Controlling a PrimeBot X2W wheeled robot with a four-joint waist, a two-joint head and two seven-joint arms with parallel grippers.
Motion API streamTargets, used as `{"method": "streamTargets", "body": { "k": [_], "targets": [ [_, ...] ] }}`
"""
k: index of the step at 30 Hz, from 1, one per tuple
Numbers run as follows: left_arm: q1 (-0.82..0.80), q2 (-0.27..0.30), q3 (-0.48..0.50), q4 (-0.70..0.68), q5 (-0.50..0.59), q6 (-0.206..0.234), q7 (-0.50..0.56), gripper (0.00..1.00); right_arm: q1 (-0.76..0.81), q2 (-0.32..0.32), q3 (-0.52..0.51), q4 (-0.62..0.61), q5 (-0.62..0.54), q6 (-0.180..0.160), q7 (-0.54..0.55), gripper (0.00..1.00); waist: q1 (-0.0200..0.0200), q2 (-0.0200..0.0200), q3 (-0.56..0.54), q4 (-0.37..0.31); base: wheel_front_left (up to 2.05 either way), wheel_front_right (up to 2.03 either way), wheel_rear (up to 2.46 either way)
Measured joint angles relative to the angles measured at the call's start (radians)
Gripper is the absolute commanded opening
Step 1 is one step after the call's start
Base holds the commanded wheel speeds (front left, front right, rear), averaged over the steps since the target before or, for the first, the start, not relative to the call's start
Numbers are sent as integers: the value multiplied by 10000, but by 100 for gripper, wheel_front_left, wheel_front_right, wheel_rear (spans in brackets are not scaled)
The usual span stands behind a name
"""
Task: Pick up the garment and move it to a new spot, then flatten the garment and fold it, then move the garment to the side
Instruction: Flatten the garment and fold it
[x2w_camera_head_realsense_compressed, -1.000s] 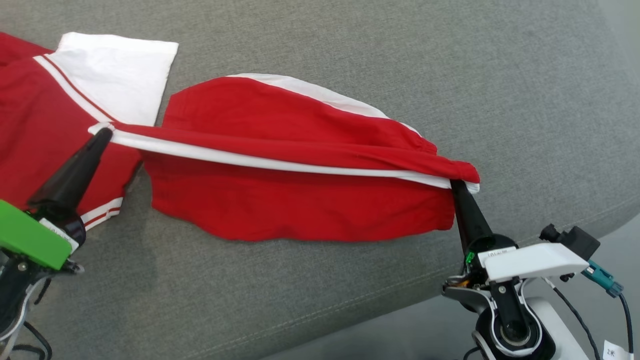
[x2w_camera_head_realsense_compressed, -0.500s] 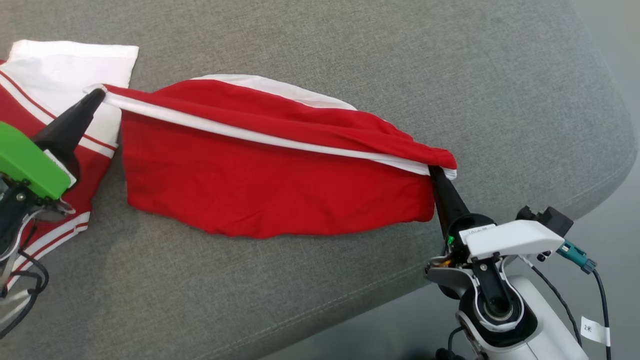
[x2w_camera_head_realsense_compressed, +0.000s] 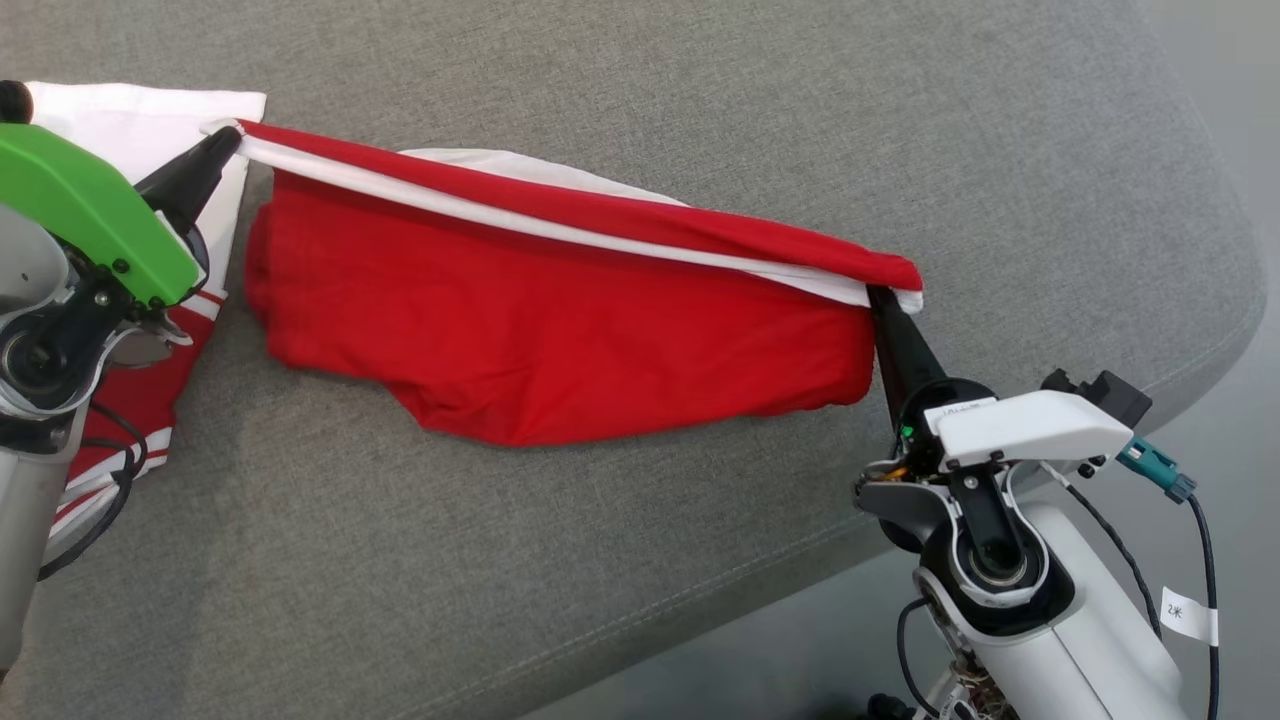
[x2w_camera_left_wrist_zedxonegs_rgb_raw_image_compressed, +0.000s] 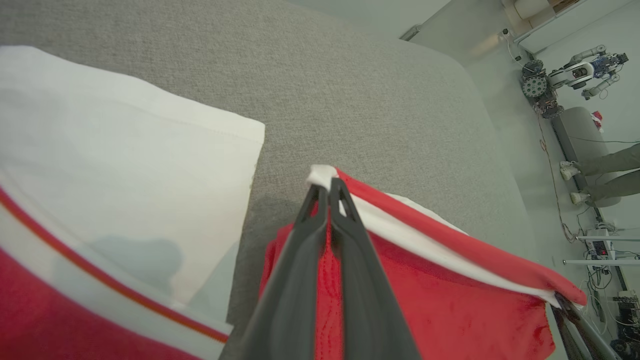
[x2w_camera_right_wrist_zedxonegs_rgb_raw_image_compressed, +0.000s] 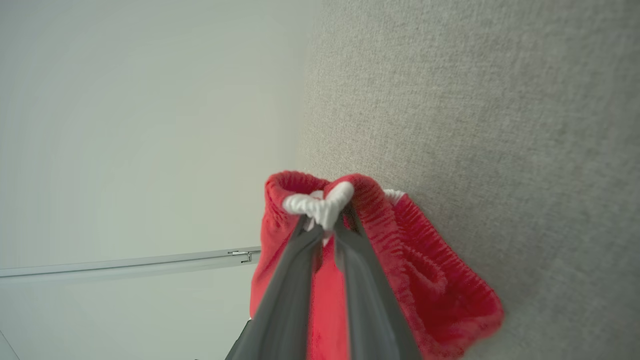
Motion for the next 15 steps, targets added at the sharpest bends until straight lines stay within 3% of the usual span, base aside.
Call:
{"method": "streamTargets", "body": {
  "k": [1,2,3,5,6,8,15],
  "targets": [
    [-89,-79,-35,148,180,-2,61,25,-40,2,-75,58,-2,-2,2,44,0,0,2,-6,0,0,0],
    [-172,-169,-58,324,370,-2,69,31,-85,6,-136,113,-2,-2,0,92,0,0,5,-13,0,0,0],
    [-271,-251,-56,523,472,0,69,41,-127,2,-222,180,-2,-6,-4,100,0,0,8,-21,0,0,0],
    [-477,-272,42,993,639,12,65,54,-205,-98,-408,397,-4,-77,-92,100,0,0,9,-42,0,0,0],
    [-555,-265,88,1225,848,12,67,65,-235,-134,-451,474,-4,-77,-92,100,0,0,4,-57,0,0,0],
    [-671,-311,121,1570,1051,12,73,100,-280,-130,-499,548,-8,-77,-109,100,0,0,-4,-73,0,0,0],
    [-1188,-1231,98,1839,1189,12,-38,100,-438,-117,-336,855,-23,-77,-119,100,0,0,-158,-78,0,0,0]
  ]
}}
